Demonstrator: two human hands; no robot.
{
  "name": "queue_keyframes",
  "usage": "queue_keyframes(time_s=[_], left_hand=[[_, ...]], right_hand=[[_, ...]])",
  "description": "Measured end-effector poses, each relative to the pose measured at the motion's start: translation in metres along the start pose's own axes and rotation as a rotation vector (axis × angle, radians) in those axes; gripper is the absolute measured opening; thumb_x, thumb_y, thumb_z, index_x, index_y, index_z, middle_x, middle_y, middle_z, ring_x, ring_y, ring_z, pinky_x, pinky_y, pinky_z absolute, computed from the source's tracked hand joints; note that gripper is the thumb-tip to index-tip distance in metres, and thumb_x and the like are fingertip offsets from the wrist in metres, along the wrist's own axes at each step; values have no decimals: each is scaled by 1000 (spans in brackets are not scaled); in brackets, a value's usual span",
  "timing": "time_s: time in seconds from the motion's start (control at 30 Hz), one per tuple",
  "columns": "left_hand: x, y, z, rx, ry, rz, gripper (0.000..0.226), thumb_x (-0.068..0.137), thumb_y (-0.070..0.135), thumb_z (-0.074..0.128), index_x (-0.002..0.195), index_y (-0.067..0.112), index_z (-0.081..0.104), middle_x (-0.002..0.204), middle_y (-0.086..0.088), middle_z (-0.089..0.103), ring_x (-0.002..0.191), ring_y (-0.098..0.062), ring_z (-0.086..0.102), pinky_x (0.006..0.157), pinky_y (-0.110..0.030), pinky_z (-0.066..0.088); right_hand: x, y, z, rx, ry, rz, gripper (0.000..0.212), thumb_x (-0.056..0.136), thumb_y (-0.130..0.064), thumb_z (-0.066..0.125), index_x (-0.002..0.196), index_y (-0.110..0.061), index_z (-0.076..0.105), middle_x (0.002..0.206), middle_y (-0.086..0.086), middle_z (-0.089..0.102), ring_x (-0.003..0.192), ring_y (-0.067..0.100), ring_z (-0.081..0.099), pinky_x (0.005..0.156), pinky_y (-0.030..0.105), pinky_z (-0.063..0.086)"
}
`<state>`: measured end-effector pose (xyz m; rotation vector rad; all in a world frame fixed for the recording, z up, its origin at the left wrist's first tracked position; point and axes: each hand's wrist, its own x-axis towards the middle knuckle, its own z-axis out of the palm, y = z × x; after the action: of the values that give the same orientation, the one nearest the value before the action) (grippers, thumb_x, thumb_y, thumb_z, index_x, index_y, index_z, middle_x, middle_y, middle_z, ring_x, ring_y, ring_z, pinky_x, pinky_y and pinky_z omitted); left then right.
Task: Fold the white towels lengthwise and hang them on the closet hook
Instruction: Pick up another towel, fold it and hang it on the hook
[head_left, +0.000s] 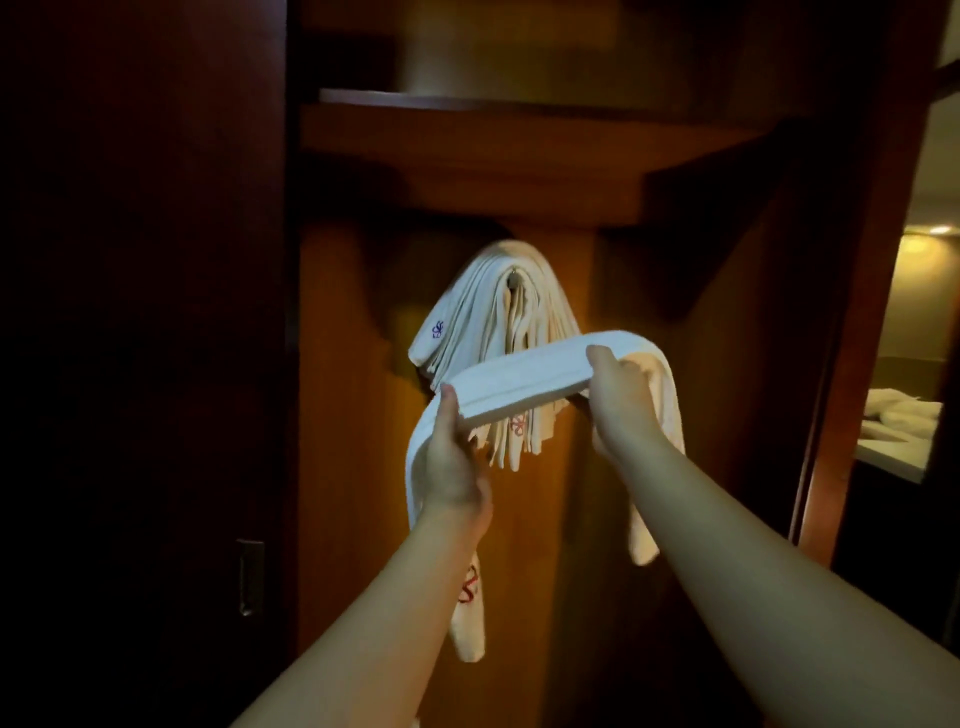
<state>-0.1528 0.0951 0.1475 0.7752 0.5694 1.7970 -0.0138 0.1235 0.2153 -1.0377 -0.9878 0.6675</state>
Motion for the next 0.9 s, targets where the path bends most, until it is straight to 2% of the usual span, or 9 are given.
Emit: queue_keyframes(time_s=[0.13, 0.23, 0.33, 0.47, 0.57, 0.67, 0.77, 0.83, 0.9], left_hand=[[15, 19, 12, 32, 152, 21, 15, 97, 36, 57, 95, 24, 66, 84, 5, 76, 99, -12, 66, 69, -22, 45], [28, 38, 20, 81, 170, -15, 19, 93, 26, 61, 107, 13, 64, 105, -4, 69, 102, -18, 63, 76, -29, 48], [46, 56, 22, 140, 176, -4, 25, 86, 23, 66, 108, 11, 64, 111, -9, 69, 104, -25, 63, 88, -40, 52], [80, 76, 27, 144, 110, 16, 18, 87, 27, 65, 97, 11, 65, 72, -3, 74, 67, -17, 73, 48, -24, 51], [108, 88, 39, 169, 41, 30, 22, 89, 32, 63, 96, 11, 62, 52, 4, 68, 48, -9, 68, 38, -19, 48], [140, 99, 51, 206, -61, 11, 37, 88, 48, 63, 100, 13, 65, 65, -1, 74, 63, -14, 74, 56, -29, 57], [181, 107, 61, 219, -177, -5, 69, 84, 69, 58, 115, 8, 65, 103, -14, 76, 103, -27, 70, 103, -48, 47], [204, 113, 66, 223, -270, -17, 81, 83, 79, 48, 116, 6, 63, 106, -15, 75, 106, -26, 69, 105, -46, 44], [227, 118, 71, 199, -338, -50, 90, 84, 83, 38, 121, 4, 60, 102, -13, 75, 99, -23, 70, 100, -42, 46]], right_hand=[[11, 4, -12, -142, 30, -37, 47, 96, -45, 51, 126, -9, 57, 96, -1, 65, 90, 15, 61, 70, 31, 48], [24, -3, -18, -228, 47, -43, 52, 95, -51, 50, 127, -11, 56, 106, 5, 66, 96, 21, 61, 80, 36, 51], [40, -10, -21, -243, 49, -91, 41, 95, -51, 51, 115, -15, 55, 90, -2, 62, 83, 12, 58, 61, 26, 41], [66, -20, -18, -220, 56, -85, 32, 97, -51, 51, 108, -21, 49, 86, -5, 55, 77, 9, 49, 57, 24, 32], [92, -32, -10, -251, 84, -109, 32, 98, -52, 50, 108, -22, 46, 81, -7, 50, 72, 8, 46, 55, 24, 30], [118, -48, 1, -285, 72, -136, 38, 98, -54, 48, 120, -22, 51, 92, -5, 56, 79, 15, 49, 68, 28, 39], [149, -60, 16, -307, 42, -95, 70, 95, -65, 45, 145, -16, 46, 130, 9, 56, 114, 30, 53, 91, 42, 37], [171, -63, 25, -221, -9, -67, 68, 89, -75, 45, 132, -22, 53, 107, 3, 62, 104, 25, 61, 90, 39, 38], [192, -64, 35, -103, -69, -63, 55, 86, -80, 46, 102, -28, 56, 77, -10, 62, 70, 6, 62, 81, 30, 42]])
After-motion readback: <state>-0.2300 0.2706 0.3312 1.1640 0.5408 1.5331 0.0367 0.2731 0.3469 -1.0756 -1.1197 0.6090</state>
